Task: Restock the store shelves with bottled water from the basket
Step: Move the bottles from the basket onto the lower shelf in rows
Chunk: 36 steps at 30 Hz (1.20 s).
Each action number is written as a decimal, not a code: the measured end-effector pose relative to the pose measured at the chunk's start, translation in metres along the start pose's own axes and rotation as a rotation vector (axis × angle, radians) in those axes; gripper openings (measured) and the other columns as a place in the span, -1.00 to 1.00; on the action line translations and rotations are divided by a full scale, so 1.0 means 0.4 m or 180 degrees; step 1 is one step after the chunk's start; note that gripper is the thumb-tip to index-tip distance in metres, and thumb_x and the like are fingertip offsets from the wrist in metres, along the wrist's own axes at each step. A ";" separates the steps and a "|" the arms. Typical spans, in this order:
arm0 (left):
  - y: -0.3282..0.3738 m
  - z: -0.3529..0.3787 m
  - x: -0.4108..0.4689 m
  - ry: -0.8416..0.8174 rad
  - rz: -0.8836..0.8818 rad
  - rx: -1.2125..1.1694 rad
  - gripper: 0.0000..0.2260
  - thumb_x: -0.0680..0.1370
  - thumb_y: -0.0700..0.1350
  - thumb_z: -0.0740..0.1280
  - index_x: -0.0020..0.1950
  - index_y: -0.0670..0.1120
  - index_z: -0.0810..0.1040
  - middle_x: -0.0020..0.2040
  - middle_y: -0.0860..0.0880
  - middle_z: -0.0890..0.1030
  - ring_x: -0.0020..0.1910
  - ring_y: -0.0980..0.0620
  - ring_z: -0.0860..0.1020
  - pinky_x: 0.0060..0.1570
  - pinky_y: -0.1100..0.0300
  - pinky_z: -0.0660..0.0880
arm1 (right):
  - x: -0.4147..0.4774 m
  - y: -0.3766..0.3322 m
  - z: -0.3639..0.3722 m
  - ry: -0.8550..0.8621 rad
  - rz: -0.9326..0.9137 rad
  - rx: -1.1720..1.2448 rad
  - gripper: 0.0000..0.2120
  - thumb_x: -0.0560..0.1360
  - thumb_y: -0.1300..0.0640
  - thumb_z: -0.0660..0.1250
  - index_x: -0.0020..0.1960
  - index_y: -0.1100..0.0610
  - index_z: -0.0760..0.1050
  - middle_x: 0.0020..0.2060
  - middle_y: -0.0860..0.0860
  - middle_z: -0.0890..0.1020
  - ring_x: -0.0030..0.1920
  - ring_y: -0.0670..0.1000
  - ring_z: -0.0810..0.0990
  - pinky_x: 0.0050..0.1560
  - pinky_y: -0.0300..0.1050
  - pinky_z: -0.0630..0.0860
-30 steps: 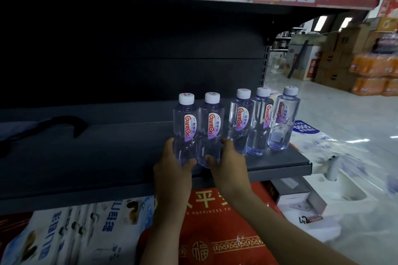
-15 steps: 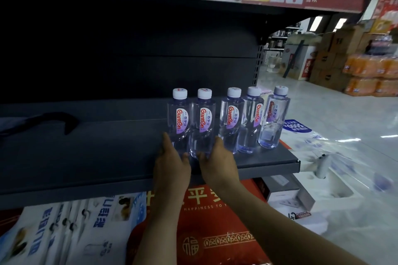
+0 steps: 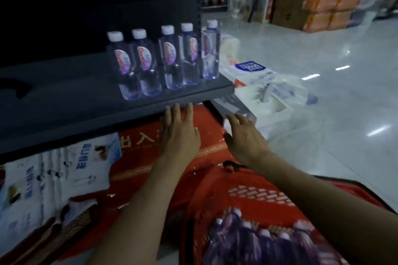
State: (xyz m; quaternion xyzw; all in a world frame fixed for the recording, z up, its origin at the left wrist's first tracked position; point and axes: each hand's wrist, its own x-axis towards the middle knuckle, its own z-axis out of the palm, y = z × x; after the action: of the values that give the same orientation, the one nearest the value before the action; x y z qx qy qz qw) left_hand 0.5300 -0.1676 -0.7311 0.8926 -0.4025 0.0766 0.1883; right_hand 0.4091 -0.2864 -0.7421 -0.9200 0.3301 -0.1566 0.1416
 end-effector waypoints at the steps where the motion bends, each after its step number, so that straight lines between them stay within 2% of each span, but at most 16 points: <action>1: 0.033 0.018 -0.018 -0.0059 0.0134 0.0048 -0.38 0.60 -0.02 0.20 0.61 -0.03 0.02 0.60 -0.19 0.06 0.58 -0.20 -0.04 0.52 -0.07 -0.02 | -0.035 0.043 -0.008 -0.0020 0.0137 -0.0052 -0.48 0.57 0.09 0.26 0.50 0.14 0.23 0.42 0.18 0.36 0.41 0.23 0.32 0.30 0.09 0.36; 3: 0.102 0.066 -0.061 -0.0328 0.0401 0.0035 -0.37 0.58 -0.02 0.22 0.61 -0.06 0.06 0.58 -0.19 0.12 0.57 -0.21 0.01 0.51 -0.08 0.03 | -0.108 0.123 -0.016 -0.0091 0.0356 -0.0119 -0.49 0.60 0.08 0.23 0.50 0.15 0.22 0.44 0.21 0.32 0.42 0.25 0.30 0.31 0.14 0.39; 6: 0.187 0.177 -0.156 -0.1076 0.0734 0.0046 -0.32 0.57 -0.04 0.25 0.60 -0.06 -0.01 0.55 -0.18 0.17 0.55 -0.21 0.10 0.48 -0.07 0.13 | -0.231 0.241 0.002 -0.0237 0.0680 -0.0061 -0.49 0.58 0.11 0.24 0.49 0.18 0.23 0.40 0.23 0.36 0.38 0.28 0.35 0.32 0.17 0.40; 9: 0.226 0.288 -0.260 -0.1875 0.0655 0.0302 -0.27 0.56 -0.03 0.30 0.60 -0.07 -0.04 0.57 -0.24 0.02 0.54 -0.24 0.07 0.43 -0.10 0.20 | -0.349 0.354 0.037 -0.0351 0.1081 0.0021 -0.47 0.52 0.14 0.26 0.46 0.22 0.28 0.33 0.25 0.42 0.32 0.31 0.41 0.30 0.14 0.42; 11: 0.241 0.337 -0.322 -0.1825 0.0579 0.0502 -0.25 0.52 -0.01 0.38 0.59 -0.06 0.02 0.55 -0.26 0.03 0.51 -0.25 0.11 0.42 -0.12 0.23 | -0.423 0.422 0.069 -0.0564 0.1468 0.0132 -0.53 0.53 0.12 0.26 0.40 0.23 0.32 0.29 0.27 0.44 0.27 0.32 0.45 0.25 0.13 0.45; 13: 0.258 0.364 -0.370 -0.1509 0.0515 0.0434 -0.33 0.49 -0.02 0.39 0.52 -0.06 0.17 0.43 -0.20 0.24 0.40 -0.21 0.27 0.37 -0.09 0.32 | -0.490 0.478 0.102 -0.0794 0.1932 0.0339 -0.58 0.54 0.08 0.26 0.35 0.21 0.34 0.25 0.26 0.48 0.21 0.31 0.50 0.20 0.13 0.50; 15: 0.260 0.401 -0.406 -0.1722 0.0182 0.0178 -0.46 0.51 -0.01 0.33 0.46 -0.07 0.26 0.37 -0.18 0.33 0.34 -0.20 0.34 0.33 -0.09 0.36 | -0.547 0.524 0.148 -0.0994 0.2342 0.0538 -0.55 0.57 -0.02 0.26 0.34 0.23 0.36 0.22 0.27 0.52 0.18 0.29 0.55 0.13 0.07 0.51; 17: 0.246 0.464 -0.437 -0.2345 -0.0202 -0.0037 -0.49 0.50 0.17 0.19 0.37 -0.06 0.38 0.40 -0.16 0.37 0.35 -0.22 0.38 0.35 -0.12 0.35 | -0.596 0.562 0.199 -0.1175 0.2644 0.0804 -0.52 0.61 -0.11 0.18 0.35 0.23 0.41 0.19 0.23 0.56 0.17 0.20 0.57 0.06 -0.07 0.48; 19: 0.220 0.533 -0.469 -0.3058 -0.0412 -0.0116 -0.31 0.39 0.27 0.08 0.45 -0.02 0.35 0.52 -0.12 0.29 0.49 -0.19 0.24 0.47 -0.10 0.17 | -0.626 0.580 0.236 -0.1444 0.2837 0.0991 -0.63 0.63 0.00 0.17 0.26 0.25 0.48 0.09 0.17 0.55 0.08 0.04 0.48 -0.01 -0.30 0.38; 21: 0.225 0.551 -0.492 -0.3577 -0.0936 -0.0451 -0.25 0.34 0.11 0.25 0.53 -0.03 0.26 0.52 -0.12 0.29 0.48 -0.17 0.27 0.46 -0.01 0.21 | -0.632 0.586 0.254 -0.1698 0.3037 0.1030 -0.88 0.60 0.20 0.22 -0.02 0.23 0.50 -0.06 0.16 0.55 -0.06 0.05 0.48 -0.10 -0.25 0.47; 22: 0.230 0.552 -0.499 -0.3623 -0.1193 -0.0631 -0.29 0.35 0.02 0.32 0.50 -0.06 0.30 0.47 -0.14 0.37 0.41 -0.16 0.36 0.39 0.06 0.30 | -0.627 0.585 0.260 -0.1798 0.3059 0.1073 -0.87 0.58 0.25 0.22 -0.13 0.20 0.45 -0.13 0.13 0.54 -0.10 0.07 0.51 -0.15 -0.19 0.49; 24: 0.234 0.570 -0.512 -0.3588 -0.1504 -0.0869 -0.38 0.38 -0.07 0.39 0.43 -0.10 0.34 0.37 -0.14 0.46 0.28 -0.13 0.47 0.25 0.15 0.40 | -0.613 0.593 0.278 -0.1936 0.2955 0.1140 -0.90 0.57 0.25 0.22 -0.09 0.20 0.49 -0.12 0.10 0.58 -0.12 0.09 0.58 -0.21 -0.15 0.51; 27: 0.240 0.579 -0.527 -0.3359 -0.1665 -0.1153 -0.28 0.37 -0.06 0.48 0.47 -0.06 0.26 0.37 -0.08 0.45 0.24 -0.06 0.46 0.17 0.20 0.41 | -0.611 0.597 0.300 -0.2103 0.2877 0.1386 -0.92 0.57 0.19 0.27 0.03 0.16 0.52 -0.09 0.10 0.63 -0.15 0.05 0.62 -0.22 -0.16 0.54; 30: 0.221 0.587 -0.533 -0.3147 -0.1906 -0.1271 -0.47 0.46 -0.22 0.46 0.38 -0.12 0.35 0.26 -0.10 0.51 0.10 0.01 0.45 0.07 0.22 0.42 | -0.616 0.607 0.309 -0.2055 0.2974 0.1489 -0.96 0.55 0.17 0.33 -0.07 0.11 0.49 -0.21 0.05 0.58 -0.28 -0.03 0.55 -0.33 -0.23 0.45; 33: 0.193 0.592 -0.520 -0.3132 -0.2212 -0.1455 -0.55 0.45 -0.27 0.47 0.27 -0.11 0.39 0.17 -0.10 0.55 0.07 -0.02 0.50 0.03 0.16 0.48 | -0.604 0.621 0.323 -0.1888 0.2906 0.1500 -0.90 0.51 0.18 0.39 0.02 0.09 0.52 -0.13 0.07 0.64 -0.19 0.02 0.64 -0.22 -0.17 0.58; 36: 0.175 0.573 -0.504 -0.3219 -0.2269 -0.1670 -0.57 0.44 -0.30 0.47 0.26 -0.10 0.46 0.09 -0.07 0.60 -0.01 0.00 0.54 -0.23 0.21 0.46 | -0.598 0.633 0.339 -0.2021 0.2885 0.1699 -0.83 0.46 0.13 0.44 0.04 0.06 0.54 -0.10 0.07 0.67 -0.13 0.05 0.70 -0.06 0.00 0.68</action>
State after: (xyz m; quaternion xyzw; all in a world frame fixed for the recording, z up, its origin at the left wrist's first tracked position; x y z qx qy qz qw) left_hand 0.3406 -0.1622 -0.9803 0.8215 -0.1270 -0.5181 0.2011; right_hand 0.1429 -0.2972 -1.0043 -0.6227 0.5796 0.1235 0.5110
